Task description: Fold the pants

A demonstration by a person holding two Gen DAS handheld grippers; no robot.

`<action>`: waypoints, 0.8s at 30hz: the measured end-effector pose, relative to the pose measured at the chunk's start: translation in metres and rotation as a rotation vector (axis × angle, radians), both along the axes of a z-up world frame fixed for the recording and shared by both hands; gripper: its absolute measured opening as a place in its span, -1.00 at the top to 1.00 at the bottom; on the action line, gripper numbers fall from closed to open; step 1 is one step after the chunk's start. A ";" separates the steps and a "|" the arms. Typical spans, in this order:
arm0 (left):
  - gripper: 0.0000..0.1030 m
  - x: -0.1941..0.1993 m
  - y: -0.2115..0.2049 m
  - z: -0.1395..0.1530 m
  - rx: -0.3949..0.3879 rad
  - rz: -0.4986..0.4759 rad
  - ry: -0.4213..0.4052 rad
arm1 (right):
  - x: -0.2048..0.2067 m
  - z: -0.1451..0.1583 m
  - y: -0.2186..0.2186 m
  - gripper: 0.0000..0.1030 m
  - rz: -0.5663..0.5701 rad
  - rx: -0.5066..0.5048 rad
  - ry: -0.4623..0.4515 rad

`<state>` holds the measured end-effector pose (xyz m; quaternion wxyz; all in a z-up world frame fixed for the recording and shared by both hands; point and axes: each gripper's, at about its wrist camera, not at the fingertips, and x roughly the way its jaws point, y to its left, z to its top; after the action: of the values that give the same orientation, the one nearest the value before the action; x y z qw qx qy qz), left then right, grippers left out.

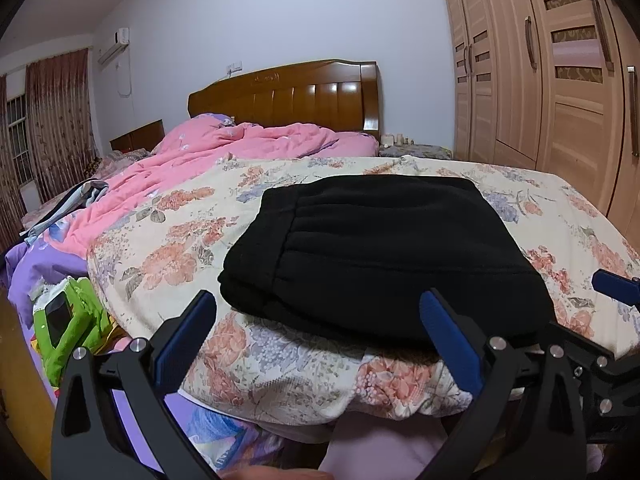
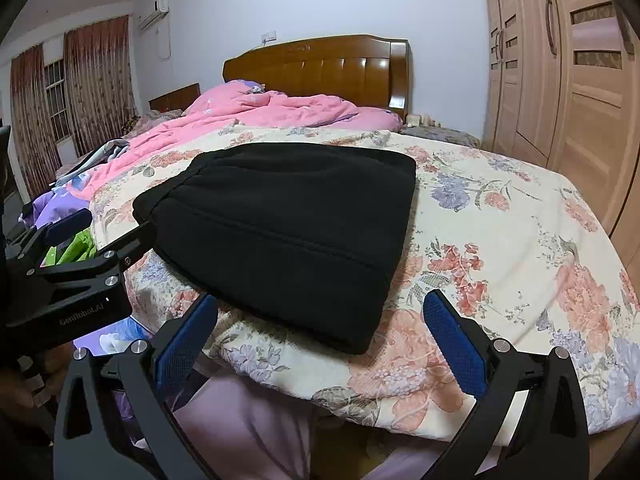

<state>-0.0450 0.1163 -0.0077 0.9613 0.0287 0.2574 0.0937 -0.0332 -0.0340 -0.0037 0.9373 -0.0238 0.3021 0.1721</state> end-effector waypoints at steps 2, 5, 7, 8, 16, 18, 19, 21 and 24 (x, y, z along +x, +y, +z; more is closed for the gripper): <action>-0.97 0.000 0.000 0.000 -0.001 0.001 0.002 | 0.000 0.000 0.000 -0.92 -0.002 0.001 0.003; -0.97 0.000 0.001 0.000 -0.002 0.000 0.002 | 0.000 0.000 0.000 -0.92 0.000 0.001 0.003; -0.97 0.000 0.001 0.000 -0.003 0.001 0.001 | 0.000 0.000 0.000 -0.92 -0.001 0.000 0.004; -0.97 0.000 0.001 0.000 -0.004 0.000 0.002 | 0.000 0.000 0.000 -0.92 -0.001 0.001 0.004; -0.97 -0.001 0.004 -0.002 -0.010 0.000 0.007 | 0.000 -0.001 0.000 -0.92 -0.001 0.001 0.005; -0.97 -0.001 0.003 -0.002 -0.009 0.001 0.005 | 0.000 -0.001 0.000 -0.92 -0.001 0.002 0.004; -0.97 -0.001 0.003 -0.002 -0.010 0.000 0.005 | 0.000 -0.001 0.000 -0.92 -0.001 0.002 0.004; -0.97 -0.001 0.003 -0.002 -0.009 0.001 0.005 | 0.000 -0.001 0.000 -0.92 -0.001 0.001 0.004; -0.97 -0.001 0.003 -0.002 -0.012 0.003 0.006 | 0.000 -0.001 0.001 -0.92 0.000 0.001 0.004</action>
<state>-0.0462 0.1198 -0.0098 0.9605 0.0230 0.2610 0.0936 -0.0333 -0.0334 -0.0049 0.9367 -0.0232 0.3038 0.1723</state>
